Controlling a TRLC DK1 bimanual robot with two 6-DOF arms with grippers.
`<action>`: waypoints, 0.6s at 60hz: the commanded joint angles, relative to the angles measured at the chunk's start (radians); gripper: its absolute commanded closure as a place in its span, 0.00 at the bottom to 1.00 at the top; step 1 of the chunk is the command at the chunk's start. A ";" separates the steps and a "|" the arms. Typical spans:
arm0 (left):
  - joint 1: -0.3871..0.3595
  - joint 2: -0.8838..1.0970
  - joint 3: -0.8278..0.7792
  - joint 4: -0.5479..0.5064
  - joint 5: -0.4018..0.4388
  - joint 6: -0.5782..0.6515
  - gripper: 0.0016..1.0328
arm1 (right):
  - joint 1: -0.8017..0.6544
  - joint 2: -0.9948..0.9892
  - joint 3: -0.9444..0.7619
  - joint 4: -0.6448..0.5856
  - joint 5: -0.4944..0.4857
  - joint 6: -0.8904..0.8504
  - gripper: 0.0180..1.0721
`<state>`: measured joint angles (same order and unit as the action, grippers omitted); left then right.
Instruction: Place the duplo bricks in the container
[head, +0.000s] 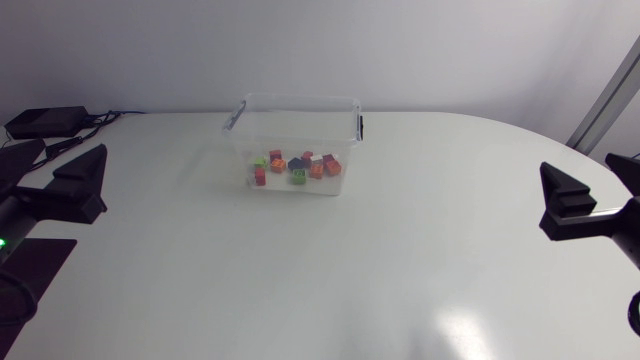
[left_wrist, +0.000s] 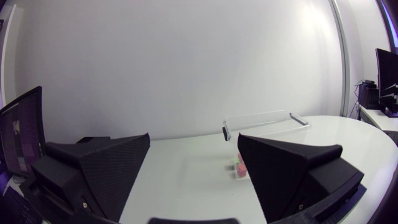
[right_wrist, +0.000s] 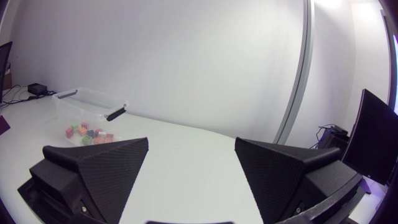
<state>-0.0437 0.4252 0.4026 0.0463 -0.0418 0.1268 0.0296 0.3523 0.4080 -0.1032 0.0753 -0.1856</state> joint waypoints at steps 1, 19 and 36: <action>0.011 -0.045 -0.058 -0.008 0.005 -0.034 0.05 | -0.011 -0.037 -0.057 0.013 -0.006 0.027 0.05; 0.026 -0.222 -0.218 -0.026 0.022 -0.077 0.05 | -0.020 -0.183 -0.220 0.055 -0.038 0.101 0.05; 0.040 -0.382 -0.364 -0.042 0.038 -0.116 0.04 | -0.027 -0.317 -0.368 0.093 -0.067 0.168 0.05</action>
<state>-0.0128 0.0769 0.0837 0.0063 -0.0120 0.0437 0.0097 0.0635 0.0849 -0.0299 0.0185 -0.0563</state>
